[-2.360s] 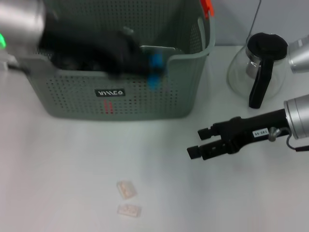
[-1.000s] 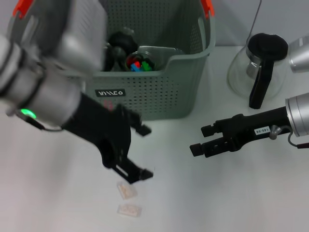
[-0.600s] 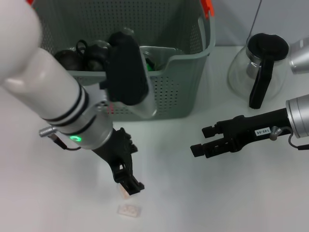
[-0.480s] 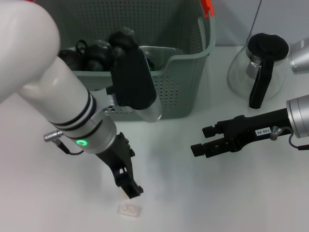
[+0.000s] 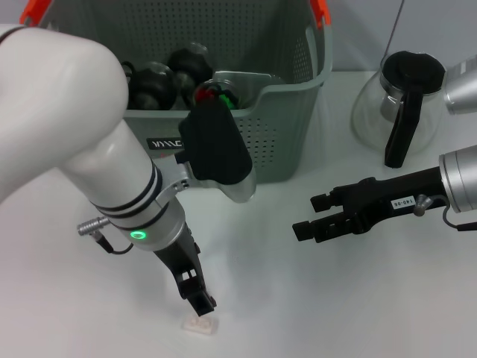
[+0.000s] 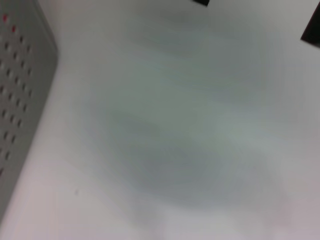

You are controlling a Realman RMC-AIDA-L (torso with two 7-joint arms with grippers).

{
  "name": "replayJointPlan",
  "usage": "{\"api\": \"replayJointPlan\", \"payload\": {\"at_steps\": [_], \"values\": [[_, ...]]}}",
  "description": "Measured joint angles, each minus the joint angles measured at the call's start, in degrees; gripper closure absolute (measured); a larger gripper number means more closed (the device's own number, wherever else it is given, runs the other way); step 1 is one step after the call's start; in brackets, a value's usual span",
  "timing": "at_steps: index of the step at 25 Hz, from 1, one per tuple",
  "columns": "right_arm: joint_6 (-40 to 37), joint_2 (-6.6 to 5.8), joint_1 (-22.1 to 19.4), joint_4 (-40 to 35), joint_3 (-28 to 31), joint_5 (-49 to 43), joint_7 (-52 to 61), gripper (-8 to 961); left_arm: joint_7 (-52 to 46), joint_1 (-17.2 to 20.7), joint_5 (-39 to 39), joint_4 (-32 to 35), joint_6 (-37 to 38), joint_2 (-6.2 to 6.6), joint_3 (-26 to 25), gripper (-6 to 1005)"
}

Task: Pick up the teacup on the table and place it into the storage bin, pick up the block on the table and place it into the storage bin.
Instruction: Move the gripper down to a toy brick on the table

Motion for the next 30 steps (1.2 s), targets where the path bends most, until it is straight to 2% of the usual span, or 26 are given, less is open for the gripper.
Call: {"api": "replayJointPlan", "payload": {"at_steps": [6, 22, 30], "values": [[0.1, 0.0, 0.0, 0.0, 0.1, 0.0, -0.1, 26, -0.4, -0.2, 0.3, -1.7, -1.2, -0.02, 1.8, 101], [0.0, 0.0, 0.0, 0.0, 0.3, 0.0, 0.0, 26, -0.2, -0.4, 0.8, -3.9, -3.3, -0.01, 2.6, 202], [0.4, -0.06, 0.0, 0.0, 0.3, 0.0, 0.0, 25, 0.0, -0.5, 0.8, -3.9, -2.9, 0.06, 3.4, 380]]}}
